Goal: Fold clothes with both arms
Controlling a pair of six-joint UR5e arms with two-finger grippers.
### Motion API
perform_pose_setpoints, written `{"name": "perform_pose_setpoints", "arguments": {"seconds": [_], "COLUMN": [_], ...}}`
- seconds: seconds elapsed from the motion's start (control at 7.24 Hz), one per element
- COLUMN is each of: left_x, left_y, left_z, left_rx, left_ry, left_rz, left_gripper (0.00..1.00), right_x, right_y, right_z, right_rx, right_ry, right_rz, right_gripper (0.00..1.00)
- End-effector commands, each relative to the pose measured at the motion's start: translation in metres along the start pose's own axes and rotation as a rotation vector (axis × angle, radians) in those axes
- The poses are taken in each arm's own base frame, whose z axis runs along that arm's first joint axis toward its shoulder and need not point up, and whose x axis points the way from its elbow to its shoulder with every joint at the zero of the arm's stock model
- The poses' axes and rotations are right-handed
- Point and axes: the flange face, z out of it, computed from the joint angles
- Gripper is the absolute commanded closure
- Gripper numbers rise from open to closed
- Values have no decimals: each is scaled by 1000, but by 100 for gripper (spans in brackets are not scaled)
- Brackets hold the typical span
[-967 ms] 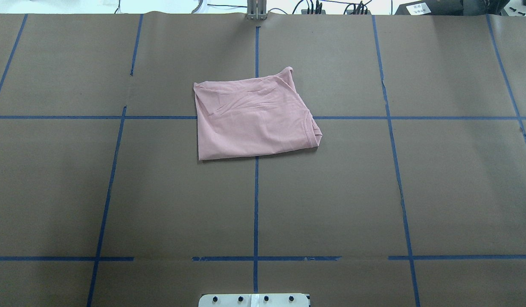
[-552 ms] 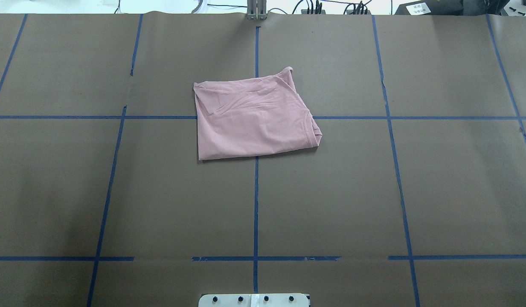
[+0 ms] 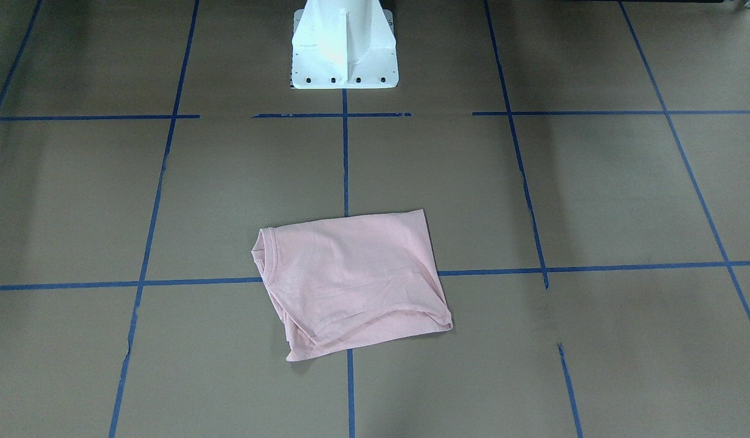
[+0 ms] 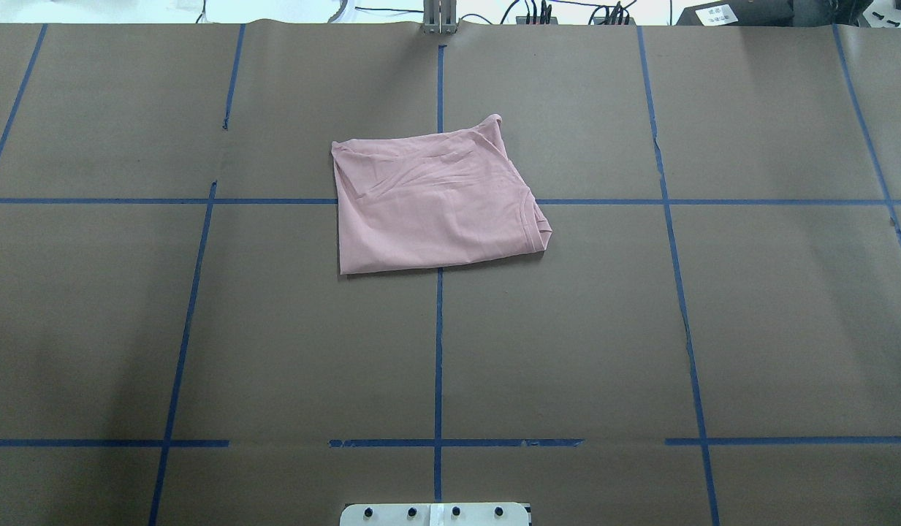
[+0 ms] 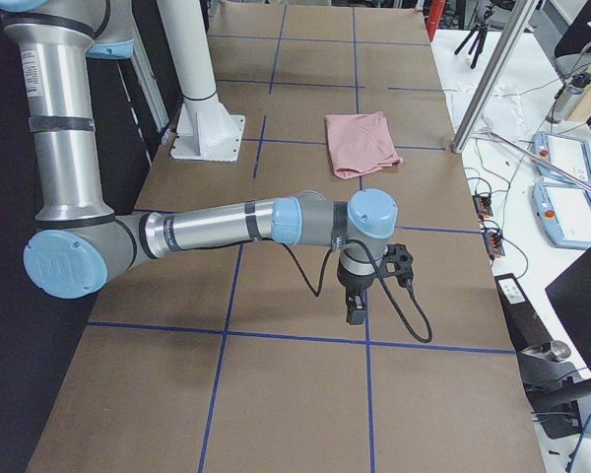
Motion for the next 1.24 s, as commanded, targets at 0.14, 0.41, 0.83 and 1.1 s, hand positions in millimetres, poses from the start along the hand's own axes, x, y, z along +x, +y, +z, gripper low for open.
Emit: {"name": "perform_pose_setpoints", "arguments": {"seconds": [0.14, 0.41, 0.83, 1.1], "left_x": [1, 1, 1, -1], "left_y": [0, 3, 5, 8], "left_z": [-1, -1, 0, 4], "left_rx": [-5, -5, -8, -16], "left_ry": [0, 6, 13, 15], "left_rz": [-3, -6, -7, -20], "left_gripper": [0, 0, 0, 0], "right_x": [41, 31, 19, 7], "right_y": [3, 7, 22, 27], "right_z": [55, 49, 39, 26], "right_rx": [12, 25, 19, -14], "right_ry": [-4, -59, -68, -64], "right_rz": [14, 49, 107, 136], "right_gripper": [0, 0, 0, 0]}}
